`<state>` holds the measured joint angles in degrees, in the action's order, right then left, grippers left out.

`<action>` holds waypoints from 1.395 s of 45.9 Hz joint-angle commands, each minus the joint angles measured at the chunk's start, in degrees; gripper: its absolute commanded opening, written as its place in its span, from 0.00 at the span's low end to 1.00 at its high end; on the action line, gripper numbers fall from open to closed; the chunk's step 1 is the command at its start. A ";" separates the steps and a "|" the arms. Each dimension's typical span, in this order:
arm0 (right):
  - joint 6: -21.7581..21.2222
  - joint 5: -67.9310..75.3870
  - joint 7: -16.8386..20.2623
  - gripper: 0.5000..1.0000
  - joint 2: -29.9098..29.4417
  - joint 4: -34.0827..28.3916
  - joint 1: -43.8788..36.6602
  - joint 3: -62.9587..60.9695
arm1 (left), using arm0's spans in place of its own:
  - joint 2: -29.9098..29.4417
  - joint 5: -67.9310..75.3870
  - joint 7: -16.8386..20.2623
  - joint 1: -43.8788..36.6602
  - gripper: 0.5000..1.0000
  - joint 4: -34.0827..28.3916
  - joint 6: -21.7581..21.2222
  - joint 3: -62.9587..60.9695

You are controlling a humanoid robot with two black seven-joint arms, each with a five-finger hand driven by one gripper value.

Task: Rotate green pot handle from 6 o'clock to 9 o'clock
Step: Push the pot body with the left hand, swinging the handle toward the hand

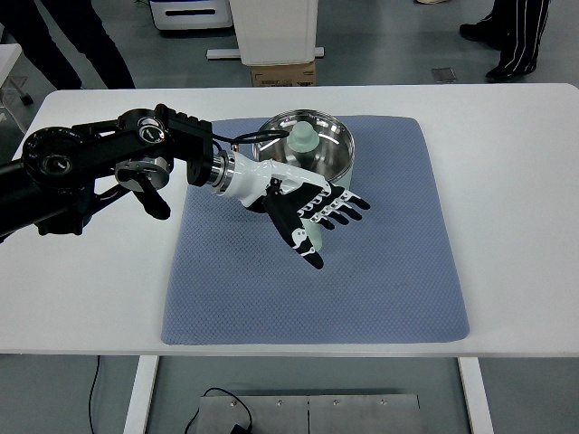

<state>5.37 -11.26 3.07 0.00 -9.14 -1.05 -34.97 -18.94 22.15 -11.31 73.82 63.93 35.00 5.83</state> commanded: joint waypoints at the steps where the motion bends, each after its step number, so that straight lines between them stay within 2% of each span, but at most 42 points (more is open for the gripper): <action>1: -0.01 0.01 0.00 1.00 0.00 0.00 0.00 -0.01 | -1.01 0.00 -0.82 0.27 1.00 1.11 0.00 -0.29; 64: -0.01 0.01 0.00 1.00 0.00 0.00 0.00 -0.01 | -13.75 4.13 -1.17 1.76 1.00 3.84 0.00 -6.70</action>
<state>5.36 -11.25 3.07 0.00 -9.14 -1.06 -34.98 -31.65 26.22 -12.49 75.60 67.82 34.99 -0.10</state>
